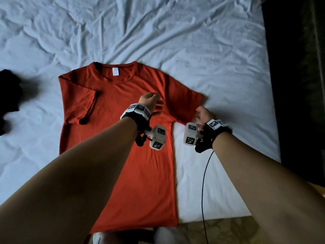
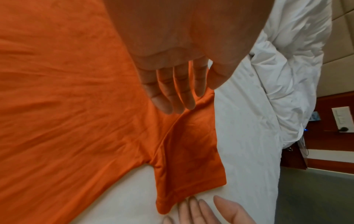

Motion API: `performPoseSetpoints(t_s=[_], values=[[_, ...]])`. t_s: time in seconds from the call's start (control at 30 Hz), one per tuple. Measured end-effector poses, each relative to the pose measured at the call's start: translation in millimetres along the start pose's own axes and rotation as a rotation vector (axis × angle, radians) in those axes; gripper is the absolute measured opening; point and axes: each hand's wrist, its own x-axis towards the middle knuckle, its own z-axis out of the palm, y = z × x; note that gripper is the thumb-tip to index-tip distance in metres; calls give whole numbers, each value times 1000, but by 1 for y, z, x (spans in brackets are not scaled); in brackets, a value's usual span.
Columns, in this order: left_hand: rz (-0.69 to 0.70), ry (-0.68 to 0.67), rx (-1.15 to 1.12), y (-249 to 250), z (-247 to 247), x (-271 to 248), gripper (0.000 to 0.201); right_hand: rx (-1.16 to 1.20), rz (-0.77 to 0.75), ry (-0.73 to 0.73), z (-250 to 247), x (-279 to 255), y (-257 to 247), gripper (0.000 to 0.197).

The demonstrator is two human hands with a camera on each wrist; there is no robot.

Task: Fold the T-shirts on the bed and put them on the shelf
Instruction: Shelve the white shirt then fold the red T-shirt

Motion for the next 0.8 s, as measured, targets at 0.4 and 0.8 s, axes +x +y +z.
performPoseSetpoints(t_s=[0.4,0.8], values=[[-24,13,52,8,31,9,14,99,-89,-226,4,28,-11,27],[-61,-93,45,21,46,-3,34,-249,-698,-294,17,-25,-41,32]])
